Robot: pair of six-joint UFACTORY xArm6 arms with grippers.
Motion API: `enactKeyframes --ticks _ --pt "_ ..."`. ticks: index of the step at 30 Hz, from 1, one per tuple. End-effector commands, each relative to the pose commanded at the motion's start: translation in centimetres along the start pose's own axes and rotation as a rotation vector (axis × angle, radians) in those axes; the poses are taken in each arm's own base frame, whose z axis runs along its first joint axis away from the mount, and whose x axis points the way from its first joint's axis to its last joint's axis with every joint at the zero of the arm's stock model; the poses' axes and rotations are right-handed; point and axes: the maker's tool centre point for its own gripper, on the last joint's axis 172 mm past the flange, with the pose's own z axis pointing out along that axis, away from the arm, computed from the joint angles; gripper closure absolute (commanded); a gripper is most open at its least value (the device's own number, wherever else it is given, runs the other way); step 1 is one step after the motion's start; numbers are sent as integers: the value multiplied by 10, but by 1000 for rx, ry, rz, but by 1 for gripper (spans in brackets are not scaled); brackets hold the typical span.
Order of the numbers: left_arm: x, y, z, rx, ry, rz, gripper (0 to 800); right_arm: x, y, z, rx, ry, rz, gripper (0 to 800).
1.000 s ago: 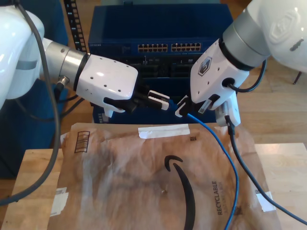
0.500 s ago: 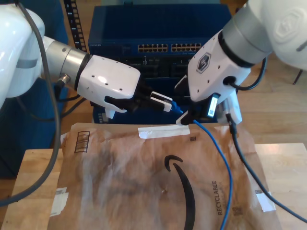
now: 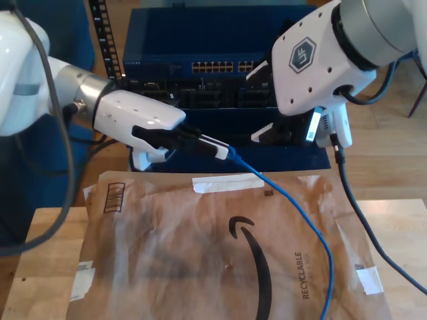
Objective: Grab the cable and plug it in
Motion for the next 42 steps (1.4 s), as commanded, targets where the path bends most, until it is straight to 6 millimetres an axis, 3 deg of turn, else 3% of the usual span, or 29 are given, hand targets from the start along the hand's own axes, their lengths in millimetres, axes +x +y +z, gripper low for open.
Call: enactKeyframes --ticks 3,8,10,18,22,30,32,42 --pt "-12 3 -7 35 -90 -13 797 -8 -1 -9 24 -11 -18 3" --pt "-13 11 -12 60 -107 -24 797 -29 7 10 49 -36 -84 4" --pt "-14 13 -13 77 -126 -41 797 -39 5 7 86 -50 -125 4" --pt "-14 14 -28 126 -203 -91 798 -35 2 -5 172 -58 -165 6" --pt "-14 8 -27 159 -214 -94 797 -31 9 -8 204 -60 -190 6" --pt "-19 -3 -27 203 -240 -86 794 -42 34 24 198 -83 -260 8" --pt "-20 -3 -27 205 -240 -86 795 -45 37 23 202 -88 -278 8" --pt "-19 -12 -27 250 -245 -86 785 -52 19 14 292 -97 -301 26"
